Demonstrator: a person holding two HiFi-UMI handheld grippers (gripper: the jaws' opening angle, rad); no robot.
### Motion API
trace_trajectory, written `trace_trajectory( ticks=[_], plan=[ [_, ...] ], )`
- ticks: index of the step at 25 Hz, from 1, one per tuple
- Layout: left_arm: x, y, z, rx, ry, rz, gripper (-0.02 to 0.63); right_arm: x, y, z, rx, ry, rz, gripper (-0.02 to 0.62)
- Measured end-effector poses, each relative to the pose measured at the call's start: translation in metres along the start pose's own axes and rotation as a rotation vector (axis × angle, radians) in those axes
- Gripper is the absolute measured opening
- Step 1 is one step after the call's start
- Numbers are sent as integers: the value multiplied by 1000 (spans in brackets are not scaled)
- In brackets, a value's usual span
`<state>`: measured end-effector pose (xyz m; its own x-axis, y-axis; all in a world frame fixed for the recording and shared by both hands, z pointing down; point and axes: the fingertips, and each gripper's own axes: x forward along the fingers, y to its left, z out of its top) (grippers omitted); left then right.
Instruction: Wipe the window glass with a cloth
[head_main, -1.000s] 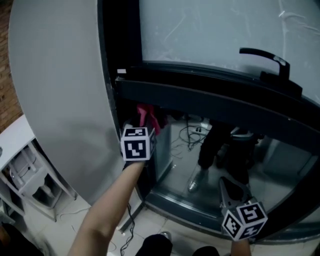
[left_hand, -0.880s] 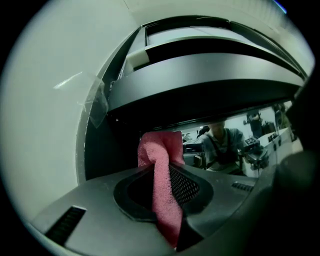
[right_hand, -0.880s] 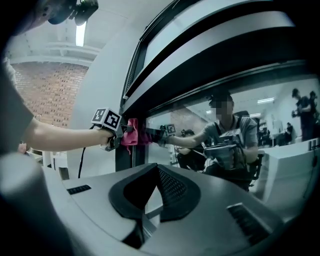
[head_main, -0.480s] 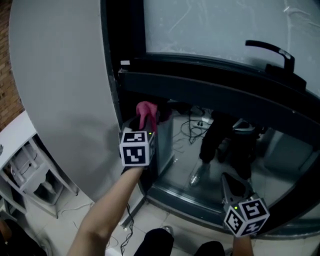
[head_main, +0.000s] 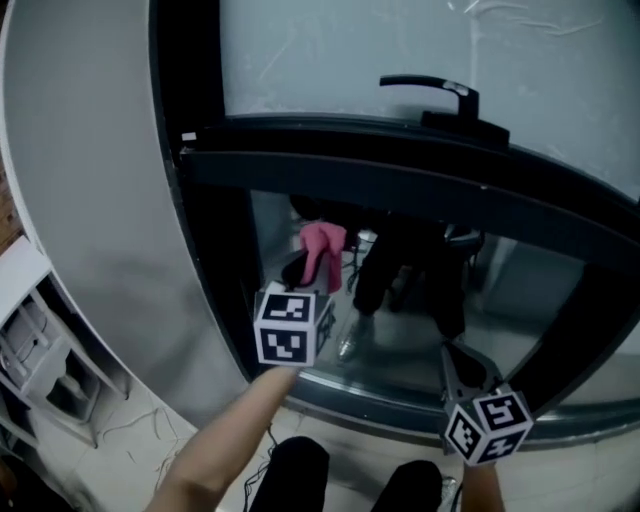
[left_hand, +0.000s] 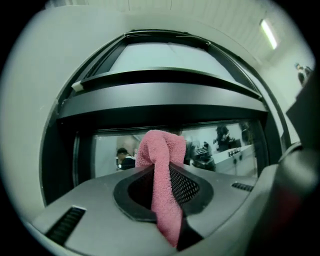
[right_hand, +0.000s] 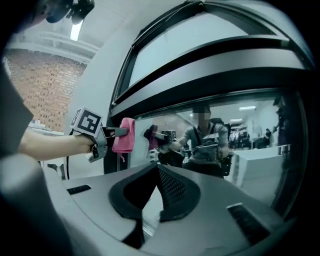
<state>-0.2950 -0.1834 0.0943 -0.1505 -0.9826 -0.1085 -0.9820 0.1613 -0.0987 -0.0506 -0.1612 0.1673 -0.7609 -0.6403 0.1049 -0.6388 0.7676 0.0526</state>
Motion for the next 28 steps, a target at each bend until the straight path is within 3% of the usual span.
trace_trajectory(
  ticks=[15, 23, 28],
  plan=[
    [-4, -296, 31, -55, -33, -409, 61, -167, -119, -14, 36, -12, -286, 6],
    [0, -435, 27, -68, -16, -577, 61, -234, -166, -25, 55, -29, -385, 6],
    [9, -505, 24, -61, -8, -640, 61, -267, -190, -35, 65, -28, -426, 6]
  ],
)
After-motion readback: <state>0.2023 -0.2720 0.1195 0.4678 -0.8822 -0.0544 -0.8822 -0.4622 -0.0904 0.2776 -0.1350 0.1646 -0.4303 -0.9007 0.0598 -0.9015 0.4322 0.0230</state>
